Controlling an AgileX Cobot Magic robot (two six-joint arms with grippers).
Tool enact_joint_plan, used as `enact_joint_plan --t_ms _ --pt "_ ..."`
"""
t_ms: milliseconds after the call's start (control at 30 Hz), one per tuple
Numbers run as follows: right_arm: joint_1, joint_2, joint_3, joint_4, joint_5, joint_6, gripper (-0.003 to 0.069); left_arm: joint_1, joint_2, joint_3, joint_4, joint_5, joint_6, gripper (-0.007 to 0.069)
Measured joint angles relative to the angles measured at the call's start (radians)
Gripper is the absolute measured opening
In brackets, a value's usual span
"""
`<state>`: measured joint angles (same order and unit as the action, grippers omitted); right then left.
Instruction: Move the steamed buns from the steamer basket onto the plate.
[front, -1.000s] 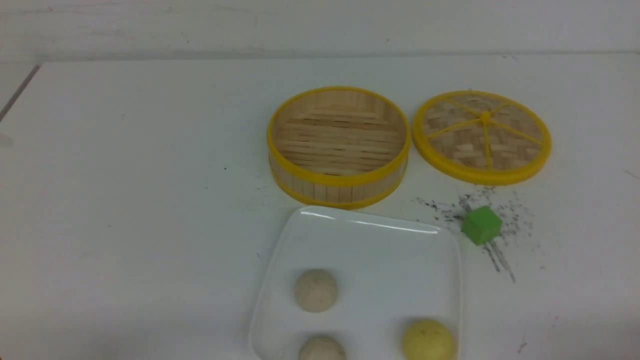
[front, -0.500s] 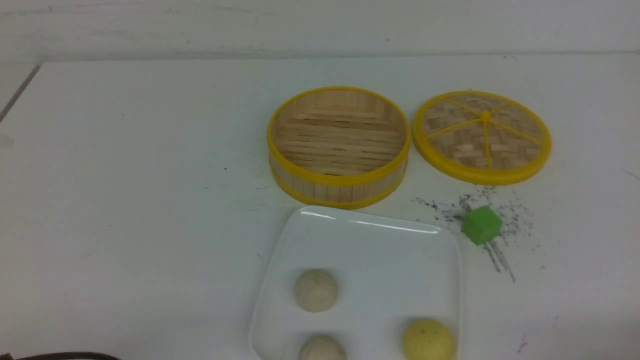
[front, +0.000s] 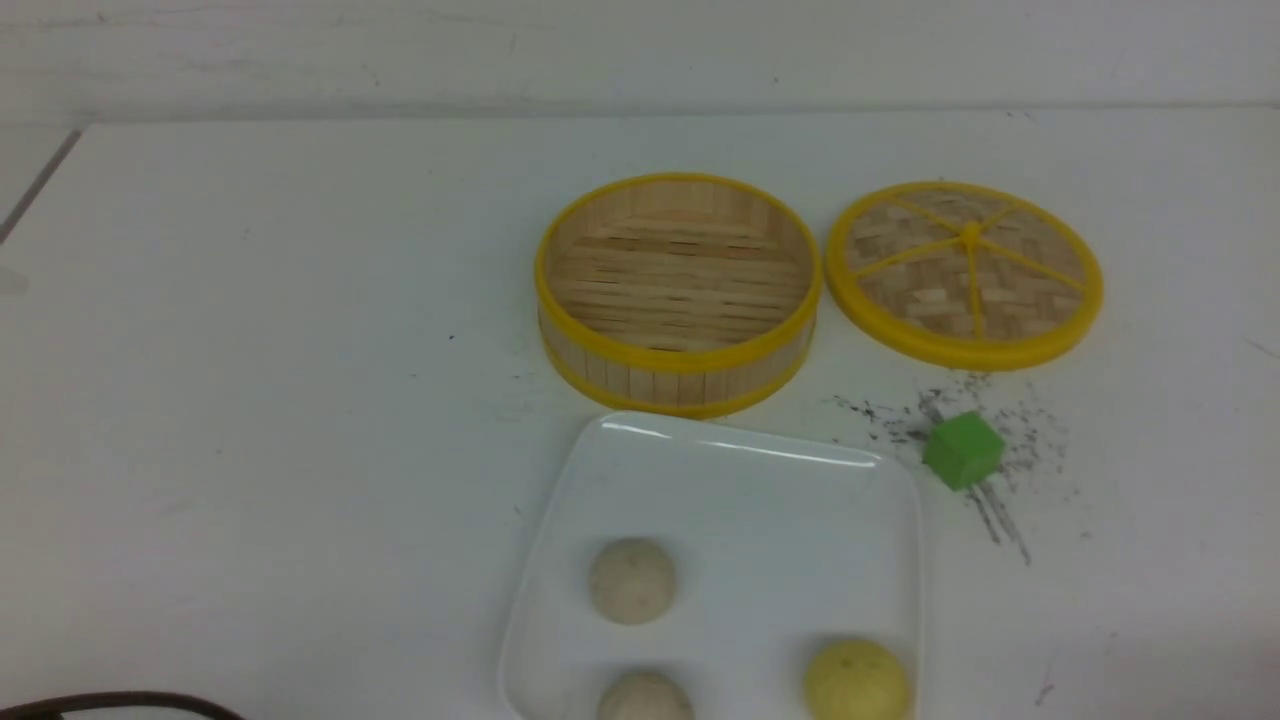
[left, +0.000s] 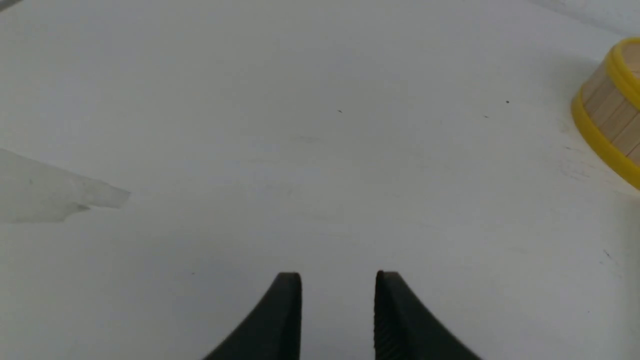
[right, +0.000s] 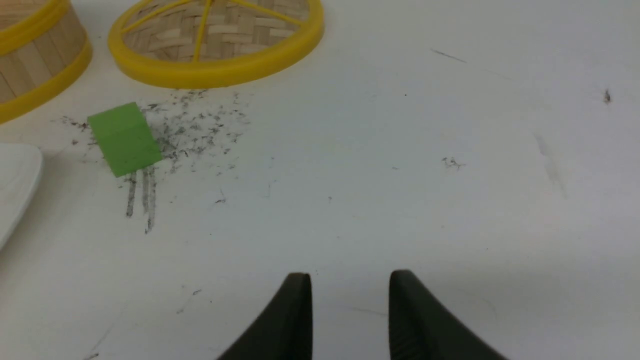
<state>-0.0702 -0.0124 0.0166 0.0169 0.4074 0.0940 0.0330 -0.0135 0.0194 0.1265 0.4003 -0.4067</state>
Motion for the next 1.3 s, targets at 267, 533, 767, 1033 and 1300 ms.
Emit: enact_joint_plan --t_ms 267,533,767,1033,1300 --pt "0.000 0.000 0.000 0.000 0.000 0.000 0.0239 0.000 0.000 0.000 0.004 0.000 0.003 0.0241" --pt "0.000 0.000 0.000 0.000 0.000 0.000 0.0239 0.000 0.000 0.000 0.067 0.001 0.003 0.0241" --pt "0.000 0.000 0.000 0.000 0.000 0.001 0.0239 0.000 0.000 0.000 0.071 0.001 0.003 0.0241" --pt "0.000 0.000 0.000 0.000 0.000 0.001 0.0239 0.000 0.000 0.000 0.073 0.002 0.003 0.0241" --pt "0.000 0.000 0.000 0.000 0.000 0.001 0.0239 0.000 0.000 0.000 0.073 0.002 0.003 0.0241"
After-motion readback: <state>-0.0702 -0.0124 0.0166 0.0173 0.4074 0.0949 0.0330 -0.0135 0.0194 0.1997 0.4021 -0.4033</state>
